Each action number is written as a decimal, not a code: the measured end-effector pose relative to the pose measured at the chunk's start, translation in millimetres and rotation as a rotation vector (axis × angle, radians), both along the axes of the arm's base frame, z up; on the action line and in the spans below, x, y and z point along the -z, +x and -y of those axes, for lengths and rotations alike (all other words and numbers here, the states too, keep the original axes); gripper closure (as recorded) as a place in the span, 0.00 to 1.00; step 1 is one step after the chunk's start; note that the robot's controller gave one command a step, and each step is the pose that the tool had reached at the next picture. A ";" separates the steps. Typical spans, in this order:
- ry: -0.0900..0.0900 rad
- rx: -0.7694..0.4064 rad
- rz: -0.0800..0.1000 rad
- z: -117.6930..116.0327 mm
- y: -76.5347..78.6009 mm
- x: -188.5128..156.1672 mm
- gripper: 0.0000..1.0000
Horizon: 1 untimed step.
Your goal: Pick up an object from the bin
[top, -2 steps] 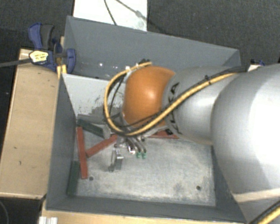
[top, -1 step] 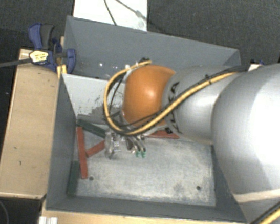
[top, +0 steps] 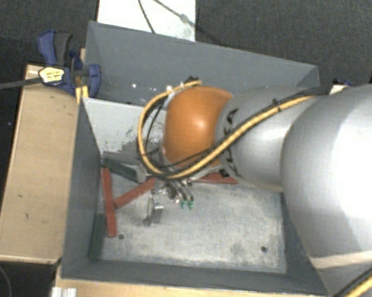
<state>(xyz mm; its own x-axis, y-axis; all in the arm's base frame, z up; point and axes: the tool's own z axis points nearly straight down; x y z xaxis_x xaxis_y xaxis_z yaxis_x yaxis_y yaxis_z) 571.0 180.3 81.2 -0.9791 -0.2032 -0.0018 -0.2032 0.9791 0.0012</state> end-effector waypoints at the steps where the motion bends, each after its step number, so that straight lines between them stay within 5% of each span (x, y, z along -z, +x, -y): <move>1: 0.000 -0.077 0.004 21.3 16.8 10.8 0.00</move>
Offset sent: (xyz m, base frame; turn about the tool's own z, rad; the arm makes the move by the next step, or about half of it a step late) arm 0.0153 -0.0205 -0.0112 -0.0790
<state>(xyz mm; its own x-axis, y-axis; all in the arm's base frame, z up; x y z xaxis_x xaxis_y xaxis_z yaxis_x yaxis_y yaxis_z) 587.8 158.9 70.4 -0.9606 -0.2779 -0.0060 -0.2779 0.9606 0.0000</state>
